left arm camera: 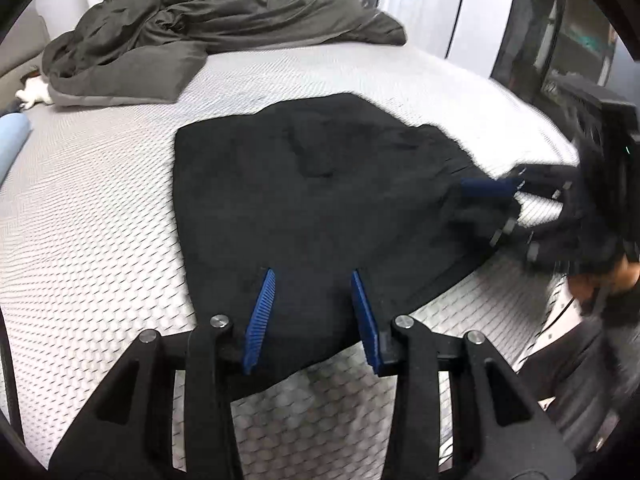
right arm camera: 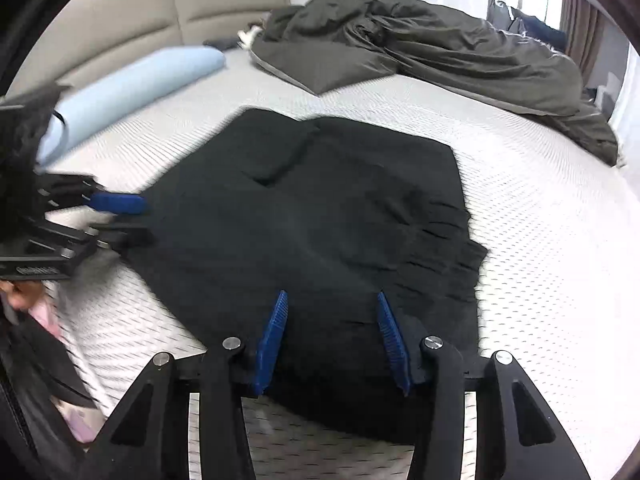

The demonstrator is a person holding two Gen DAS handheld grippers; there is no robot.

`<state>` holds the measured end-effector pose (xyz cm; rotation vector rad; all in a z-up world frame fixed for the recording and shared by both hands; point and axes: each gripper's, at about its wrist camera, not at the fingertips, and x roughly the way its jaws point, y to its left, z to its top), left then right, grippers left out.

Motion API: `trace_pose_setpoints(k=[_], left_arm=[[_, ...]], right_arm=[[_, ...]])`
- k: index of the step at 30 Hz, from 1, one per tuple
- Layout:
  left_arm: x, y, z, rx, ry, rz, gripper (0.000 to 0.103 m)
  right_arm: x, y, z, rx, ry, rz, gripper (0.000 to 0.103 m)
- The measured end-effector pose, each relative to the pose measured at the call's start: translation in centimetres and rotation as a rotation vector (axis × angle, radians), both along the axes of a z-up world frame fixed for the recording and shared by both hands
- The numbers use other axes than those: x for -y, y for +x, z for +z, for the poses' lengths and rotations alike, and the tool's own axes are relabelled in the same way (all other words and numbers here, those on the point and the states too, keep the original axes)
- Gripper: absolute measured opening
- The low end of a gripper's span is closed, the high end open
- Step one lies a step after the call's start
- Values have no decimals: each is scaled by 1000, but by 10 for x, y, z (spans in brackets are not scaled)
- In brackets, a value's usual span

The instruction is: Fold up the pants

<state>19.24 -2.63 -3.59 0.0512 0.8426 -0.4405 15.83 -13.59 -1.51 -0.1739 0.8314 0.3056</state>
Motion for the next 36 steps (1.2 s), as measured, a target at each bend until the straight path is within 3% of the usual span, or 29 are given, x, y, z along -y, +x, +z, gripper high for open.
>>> trace_pose_setpoints(k=[2, 4, 6, 9, 11, 12, 13, 15, 17, 20, 21, 22, 25, 27, 34, 36], left_arm=[[10, -1, -5, -21, 34, -24, 36], [20, -1, -15, -27, 103, -40, 37], [21, -10, -14, -9, 120, -72, 37], [2, -21, -3, -39, 51, -88, 38], [-19, -21, 8, -46, -32, -55, 45], [-30, -20, 11, -41, -59, -19, 49], [-41, -14, 12, -42, -82, 45, 54], [-60, 1, 6, -95, -114, 179, 54], [-77, 20, -12, -202, -157, 285, 49], [-84, 24, -23, -246, -274, 277, 31], [-83, 23, -22, -246, -277, 271, 29], [-81, 25, -22, -239, -263, 269, 28], [-78, 26, -18, -211, -218, 283, 27], [-78, 28, -15, -202, -201, 295, 27], [-68, 28, -13, -174, -152, 278, 28], [-64, 24, -10, -152, -125, 280, 28]], right_arm=[[-15, 1, -1, -1, 34, 56, 48], [-32, 8, -12, -24, -39, 79, 48], [-26, 14, -24, -63, -102, 60, 47], [23, 0, -11, -93, 43, 61, 43], [50, -15, 5, -61, 120, 50, 56], [68, -23, 13, -29, 162, 16, 72], [82, -18, 15, -10, 198, -32, 76], [111, -10, 13, -33, 321, -152, 76], [132, 2, 1, -98, 449, -226, 74], [137, 32, -12, -159, 557, -256, 72], [136, 42, -20, -197, 612, -253, 66], [136, 40, -23, -218, 638, -251, 54], [124, 28, -27, -235, 593, -257, 37], [121, 10, -23, -235, 600, -248, 32], [130, 6, -26, -222, 615, -280, 31], [125, 7, -22, -207, 562, -280, 33]])
